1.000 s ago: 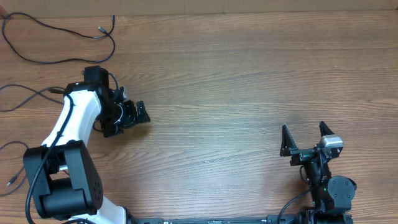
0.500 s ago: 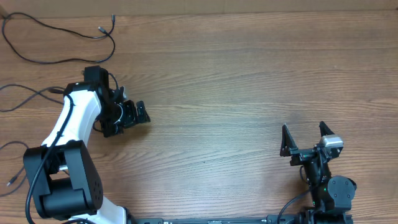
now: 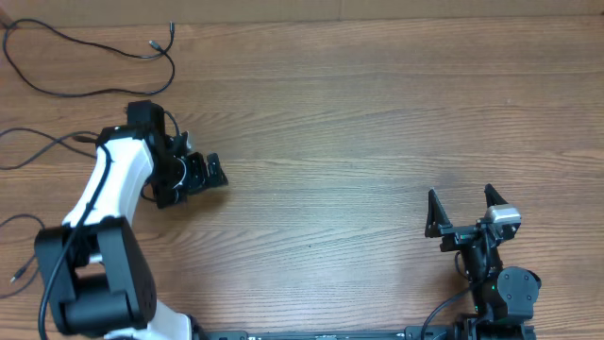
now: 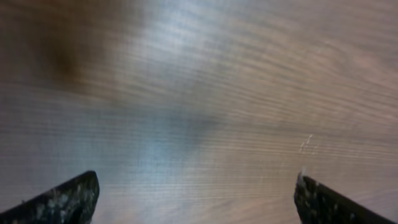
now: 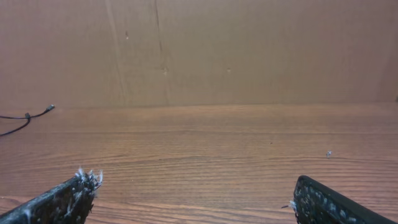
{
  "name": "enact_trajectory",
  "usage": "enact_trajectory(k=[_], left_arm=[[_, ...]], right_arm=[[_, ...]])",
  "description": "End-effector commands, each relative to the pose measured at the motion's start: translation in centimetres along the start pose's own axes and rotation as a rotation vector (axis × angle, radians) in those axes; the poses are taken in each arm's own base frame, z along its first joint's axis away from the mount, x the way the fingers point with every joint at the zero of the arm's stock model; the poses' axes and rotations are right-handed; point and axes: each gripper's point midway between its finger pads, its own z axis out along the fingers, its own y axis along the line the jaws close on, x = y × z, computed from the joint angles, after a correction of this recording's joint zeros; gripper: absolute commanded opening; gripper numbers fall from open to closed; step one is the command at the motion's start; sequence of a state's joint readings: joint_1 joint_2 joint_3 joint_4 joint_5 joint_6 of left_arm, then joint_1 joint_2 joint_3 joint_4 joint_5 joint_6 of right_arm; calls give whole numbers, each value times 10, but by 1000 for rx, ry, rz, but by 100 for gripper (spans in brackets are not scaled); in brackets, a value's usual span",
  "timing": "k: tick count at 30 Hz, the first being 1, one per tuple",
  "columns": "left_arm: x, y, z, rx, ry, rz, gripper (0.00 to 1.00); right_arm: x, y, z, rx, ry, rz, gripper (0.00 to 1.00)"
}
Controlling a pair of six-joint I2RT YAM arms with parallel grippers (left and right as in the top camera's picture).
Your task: Untangle cables
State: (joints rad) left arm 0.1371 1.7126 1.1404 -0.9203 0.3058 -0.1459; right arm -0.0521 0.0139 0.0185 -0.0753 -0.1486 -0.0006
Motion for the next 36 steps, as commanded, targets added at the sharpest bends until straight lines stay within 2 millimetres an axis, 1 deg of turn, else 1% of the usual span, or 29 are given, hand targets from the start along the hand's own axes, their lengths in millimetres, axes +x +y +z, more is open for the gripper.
enact_trajectory(k=[1,4,5,7,10,11,12,15,16,17,19,22,24,28,31,36], left_arm=[[-1,-15,-33,38,-208,85,100],[7,-20,-47,62,-341,124,100],[18,-20,-54,69,-386,139,100],[32,-21,-64,74,-430,153,100],[53,-24,-88,82,-536,184,100],[60,-27,-103,92,-607,207,100],[62,-29,-108,96,-630,215,100],[74,-36,-135,99,-763,309,100],[77,-36,-138,90,-781,340,100],[82,-36,-139,67,-803,407,100],[83,-37,-131,60,-816,487,100],[82,-55,-125,134,-884,628,100],[82,-61,-125,153,-945,674,100],[90,-72,-121,149,-1072,765,100],[92,-73,-121,126,-1135,781,100],[82,-57,-126,24,-1202,717,100]], right_arm=[[2,-3,0,17,-5,-5,100],[2,-3,0,17,-5,-5,100],[2,-3,0,17,-5,-5,100],[2,-3,0,17,-5,-5,100],[2,-3,0,17,-5,-5,100],[2,-3,0,17,-5,-5,100],[2,-3,0,17,-5,-5,100],[2,-3,0,17,-5,-5,100],[2,-3,0,17,-5,-5,100],[2,-3,0,17,-5,-5,100],[2,-3,0,17,-5,-5,100],[2,-3,0,17,-5,-5,100],[2,-3,0,17,-5,-5,100],[2,-3,0,17,-5,-5,100],[2,-3,0,17,-5,-5,100],[2,-3,0,17,-5,-5,100]])
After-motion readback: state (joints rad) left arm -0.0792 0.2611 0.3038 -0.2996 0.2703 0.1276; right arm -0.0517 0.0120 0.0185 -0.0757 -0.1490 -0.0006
